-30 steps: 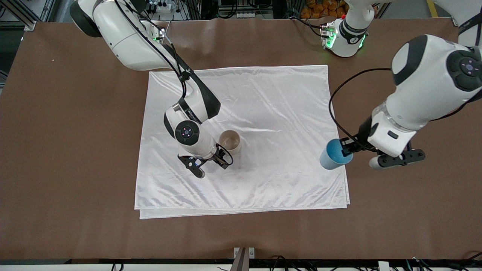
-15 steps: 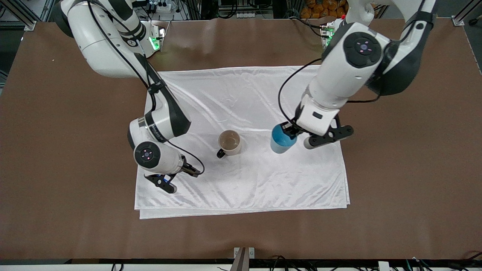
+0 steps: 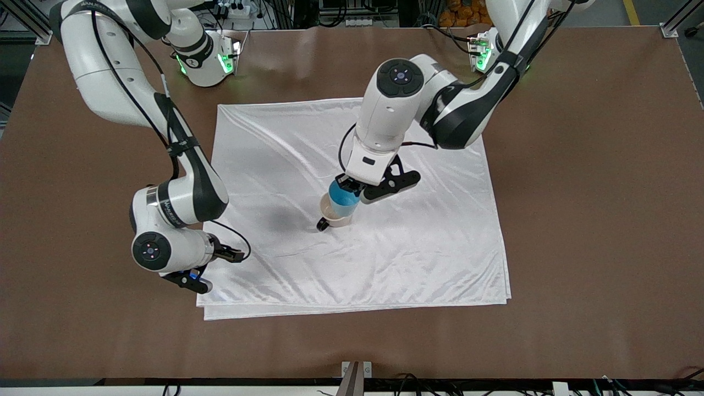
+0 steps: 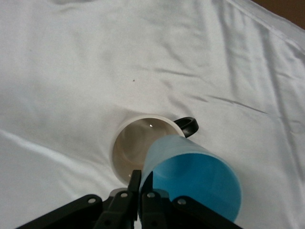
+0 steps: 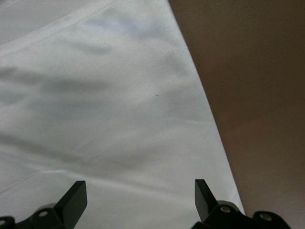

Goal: Place blue cup into white mug on cloth

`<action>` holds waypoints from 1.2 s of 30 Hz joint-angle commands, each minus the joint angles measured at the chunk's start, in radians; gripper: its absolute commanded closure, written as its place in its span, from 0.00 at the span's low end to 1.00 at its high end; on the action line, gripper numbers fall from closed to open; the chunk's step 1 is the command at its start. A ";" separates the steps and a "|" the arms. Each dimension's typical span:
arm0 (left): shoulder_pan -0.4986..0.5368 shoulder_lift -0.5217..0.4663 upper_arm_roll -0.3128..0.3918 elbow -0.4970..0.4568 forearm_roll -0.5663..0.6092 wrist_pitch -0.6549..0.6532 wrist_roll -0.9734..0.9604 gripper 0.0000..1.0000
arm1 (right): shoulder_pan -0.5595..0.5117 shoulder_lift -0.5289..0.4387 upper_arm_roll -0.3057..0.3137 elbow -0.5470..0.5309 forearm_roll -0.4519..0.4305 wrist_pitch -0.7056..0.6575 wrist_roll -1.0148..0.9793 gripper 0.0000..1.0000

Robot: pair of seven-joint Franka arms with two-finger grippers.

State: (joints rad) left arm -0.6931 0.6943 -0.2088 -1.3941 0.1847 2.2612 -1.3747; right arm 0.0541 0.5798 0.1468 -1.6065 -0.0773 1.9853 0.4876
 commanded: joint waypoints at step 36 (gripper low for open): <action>0.007 -0.002 0.028 -0.022 0.035 0.003 -0.024 0.00 | -0.117 -0.334 0.017 0.069 0.090 -0.451 -0.276 0.00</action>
State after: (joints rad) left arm -0.6880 0.7096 -0.1893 -1.4146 0.1861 2.2690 -1.3753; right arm -0.0351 0.2470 0.1550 -1.6271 -0.0350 1.6218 0.2450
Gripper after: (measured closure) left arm 0.855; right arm 0.000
